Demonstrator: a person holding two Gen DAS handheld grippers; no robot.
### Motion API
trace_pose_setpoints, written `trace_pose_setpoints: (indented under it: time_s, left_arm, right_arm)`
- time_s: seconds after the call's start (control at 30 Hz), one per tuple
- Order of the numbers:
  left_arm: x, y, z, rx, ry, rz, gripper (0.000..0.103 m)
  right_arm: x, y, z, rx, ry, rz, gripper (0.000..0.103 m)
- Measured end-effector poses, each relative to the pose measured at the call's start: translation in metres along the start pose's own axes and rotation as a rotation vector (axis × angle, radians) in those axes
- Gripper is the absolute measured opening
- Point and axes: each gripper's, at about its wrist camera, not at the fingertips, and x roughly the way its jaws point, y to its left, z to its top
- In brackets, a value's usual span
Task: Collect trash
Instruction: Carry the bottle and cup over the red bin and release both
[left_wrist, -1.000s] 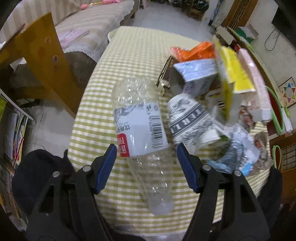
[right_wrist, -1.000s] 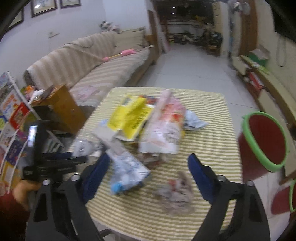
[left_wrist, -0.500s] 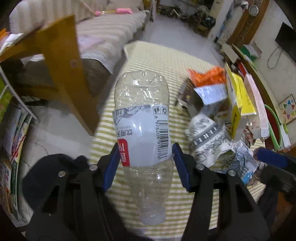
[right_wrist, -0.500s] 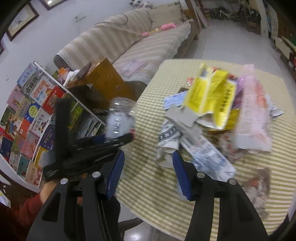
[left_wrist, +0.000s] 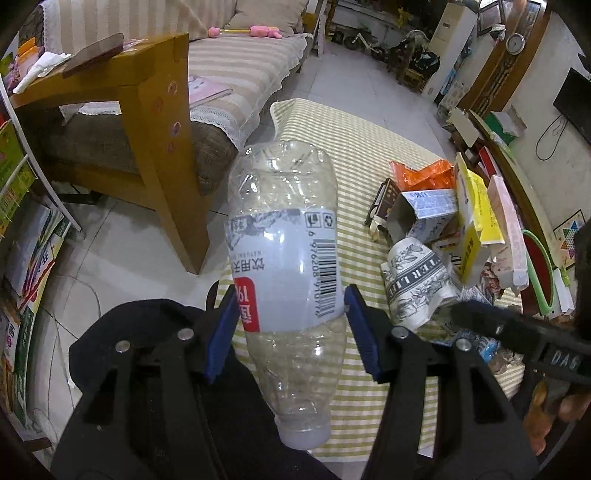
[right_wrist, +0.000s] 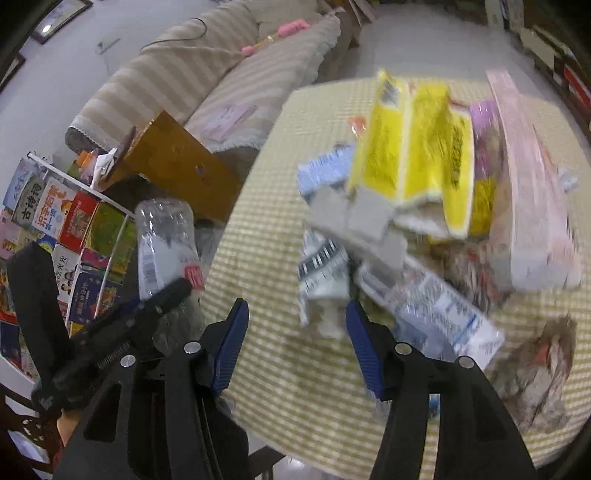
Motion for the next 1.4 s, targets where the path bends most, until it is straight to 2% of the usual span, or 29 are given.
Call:
trace_pose_setpoints:
  time_s: [0.17, 0.27, 0.33, 0.37, 0.43, 0.63, 0.73, 0.83, 0.97, 1.13, 1.23, 1.4]
  left_arm:
    - [0.004, 0.002, -0.001, 0.007, 0.007, -0.010, 0.055]
    - [0.004, 0.003, 0.000, 0.013, 0.007, -0.005, 0.055]
    - [0.003, 0.005, 0.000, 0.012, 0.006, -0.004, 0.055]
    - [0.002, 0.005, 0.000, 0.012, 0.006, -0.002, 0.055]
    - [0.001, 0.005, 0.001, 0.016, 0.004, 0.002, 0.055]
    - [-0.012, -0.002, 0.002, 0.038, -0.031, 0.027, 0.055]
    - [-0.023, -0.010, 0.006, 0.048, -0.065, 0.018, 0.055]
    - [-0.033, -0.026, 0.013, 0.071, -0.101, -0.007, 0.055]
    - [-0.043, -0.065, 0.025, 0.133, -0.144, -0.071, 0.055]
    - [-0.050, -0.138, 0.040, 0.247, -0.195, -0.202, 0.055]
    - [-0.043, -0.186, 0.046, 0.300, -0.192, -0.299, 0.055]
    - [-0.014, -0.278, 0.046, 0.449, -0.154, -0.424, 0.055]
  right_arm:
    - [0.016, -0.009, 0.003, 0.066, 0.004, 0.001, 0.054]
    - [0.029, -0.008, 0.010, 0.065, -0.008, -0.027, 0.054]
    - [0.034, -0.003, 0.012, 0.025, -0.021, -0.056, 0.043]
    - [0.037, -0.001, 0.012, 0.013, -0.014, -0.055, 0.024]
    - [0.037, -0.001, 0.010, 0.025, -0.011, -0.020, 0.025]
    - [-0.002, 0.006, -0.010, 0.003, -0.055, 0.100, 0.025]
    - [-0.038, 0.009, -0.018, -0.004, -0.113, 0.136, 0.025]
    - [-0.079, 0.006, -0.026, -0.012, -0.201, 0.128, 0.025]
    - [-0.137, -0.026, -0.035, 0.017, -0.331, 0.063, 0.024]
    - [-0.190, -0.085, -0.045, 0.107, -0.440, 0.000, 0.024]
    - [-0.212, -0.111, -0.051, 0.139, -0.505, -0.084, 0.024]
    - [-0.244, -0.187, -0.045, 0.248, -0.595, -0.244, 0.024]
